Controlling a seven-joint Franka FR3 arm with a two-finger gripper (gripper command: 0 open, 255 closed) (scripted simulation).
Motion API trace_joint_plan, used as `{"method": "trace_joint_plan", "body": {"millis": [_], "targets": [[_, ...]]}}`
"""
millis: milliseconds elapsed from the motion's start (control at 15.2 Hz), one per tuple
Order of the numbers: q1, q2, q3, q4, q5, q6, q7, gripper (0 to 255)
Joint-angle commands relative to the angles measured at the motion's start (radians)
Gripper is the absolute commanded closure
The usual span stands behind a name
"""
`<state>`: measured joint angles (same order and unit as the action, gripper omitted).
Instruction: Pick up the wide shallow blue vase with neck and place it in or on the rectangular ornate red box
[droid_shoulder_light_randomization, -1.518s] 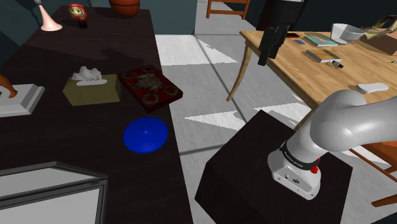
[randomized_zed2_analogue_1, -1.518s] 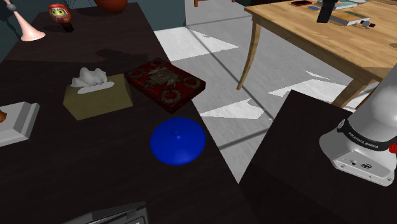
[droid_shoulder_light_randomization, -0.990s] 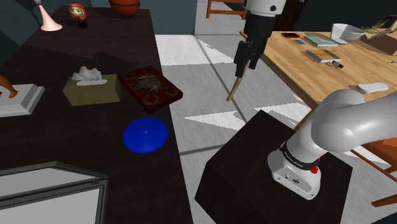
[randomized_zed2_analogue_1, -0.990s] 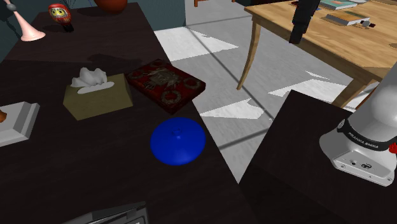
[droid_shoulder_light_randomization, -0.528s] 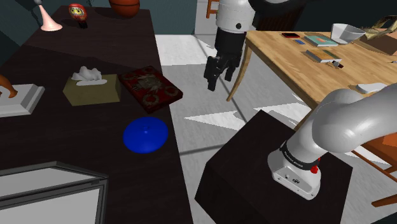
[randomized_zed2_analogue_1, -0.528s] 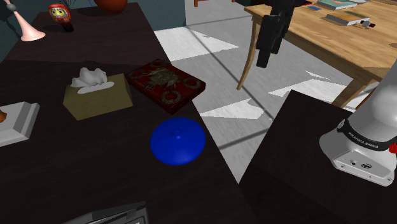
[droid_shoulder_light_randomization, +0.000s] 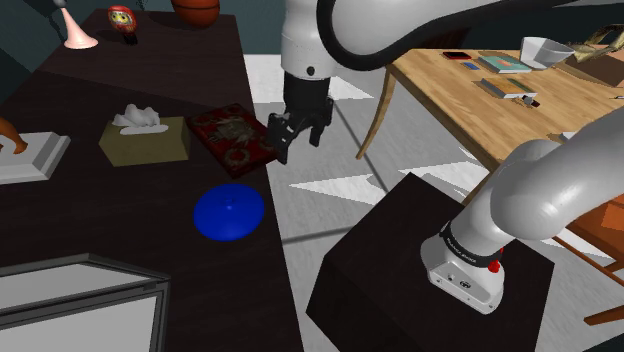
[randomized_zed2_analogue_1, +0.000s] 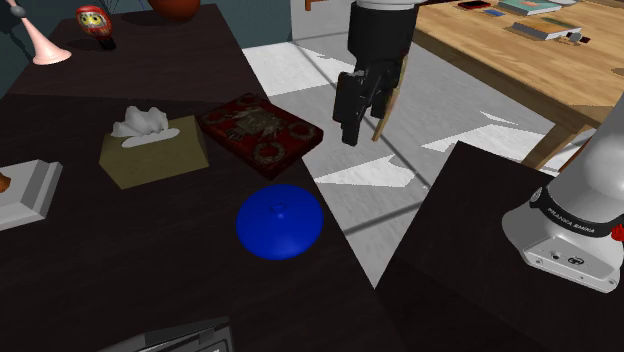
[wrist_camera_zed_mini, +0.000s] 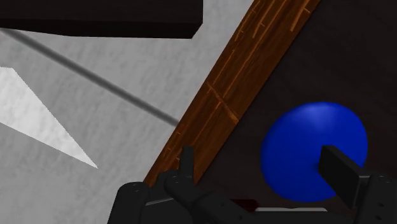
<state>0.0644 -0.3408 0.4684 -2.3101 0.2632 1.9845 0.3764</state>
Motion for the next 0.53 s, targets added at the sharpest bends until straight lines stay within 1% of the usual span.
{"method": "trace_joint_plan", "body": {"millis": [0, 198, 462], "targets": [[-0.003, 0.077, 0.042, 0.042, -0.025, 0.047, 0.054, 0], [-0.006, 0.194, 0.096, 0.112, -0.085, 0.103, 0.142, 0], [0.009, 0.364, 0.147, 0.224, -0.204, 0.156, 0.276, 0]]}}
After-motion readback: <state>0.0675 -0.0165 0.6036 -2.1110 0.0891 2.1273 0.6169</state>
